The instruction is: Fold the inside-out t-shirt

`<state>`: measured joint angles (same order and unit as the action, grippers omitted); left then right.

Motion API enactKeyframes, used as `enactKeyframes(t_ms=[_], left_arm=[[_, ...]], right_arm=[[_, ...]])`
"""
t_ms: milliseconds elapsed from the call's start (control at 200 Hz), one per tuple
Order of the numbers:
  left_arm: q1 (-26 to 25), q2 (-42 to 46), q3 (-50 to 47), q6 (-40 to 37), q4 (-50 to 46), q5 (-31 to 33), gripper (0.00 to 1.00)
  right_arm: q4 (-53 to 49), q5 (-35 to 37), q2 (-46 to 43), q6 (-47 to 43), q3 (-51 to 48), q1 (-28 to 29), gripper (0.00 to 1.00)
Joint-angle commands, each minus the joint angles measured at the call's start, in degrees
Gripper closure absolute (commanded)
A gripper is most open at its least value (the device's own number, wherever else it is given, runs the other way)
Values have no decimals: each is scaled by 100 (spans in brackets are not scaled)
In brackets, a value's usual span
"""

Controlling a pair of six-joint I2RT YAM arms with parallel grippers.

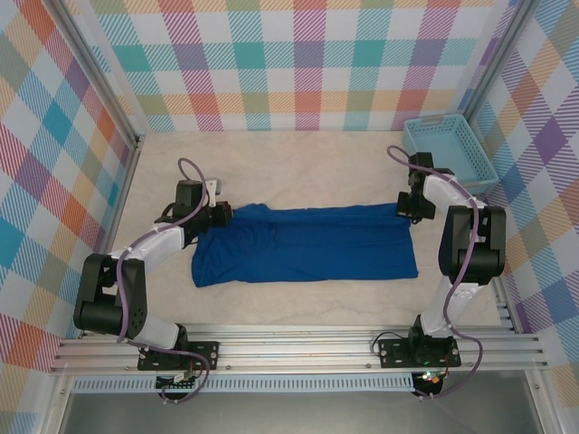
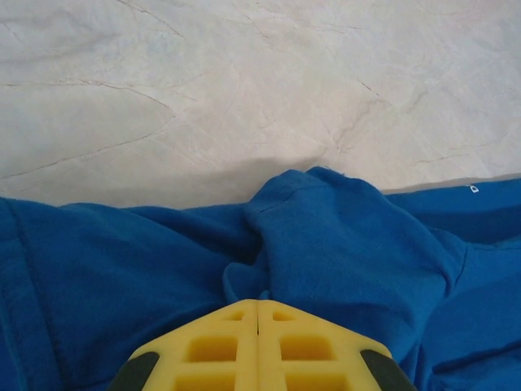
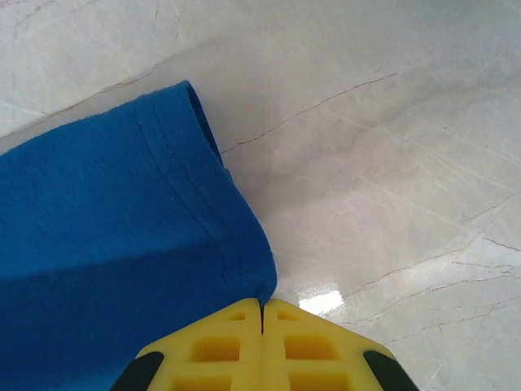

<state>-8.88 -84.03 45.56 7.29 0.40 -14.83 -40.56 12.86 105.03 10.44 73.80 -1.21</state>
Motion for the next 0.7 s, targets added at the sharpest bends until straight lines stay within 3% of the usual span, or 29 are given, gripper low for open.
enactKeyframes(t_ms=[0, 255, 330, 490, 700], left_arm=[[-39, 255, -46, 61, 262, 129, 96], [-131, 115, -242, 240, -39, 55, 95], [-187, 68, -206, 301, -183, 129, 95], [-287, -324, 86, 451, -802, 224, 95], [-307, -443, 170, 489, -932, 279, 95]], right_arm=[[-40, 110, -208, 109, 13, -46, 97], [40, 313, -249, 261, -389, -45, 85], [165, 243, -511, 335, -488, 43, 75], [723, -85, -1043, 232, -542, 973, 56], [1235, -1483, -152, 464, 30, 1955, 52]])
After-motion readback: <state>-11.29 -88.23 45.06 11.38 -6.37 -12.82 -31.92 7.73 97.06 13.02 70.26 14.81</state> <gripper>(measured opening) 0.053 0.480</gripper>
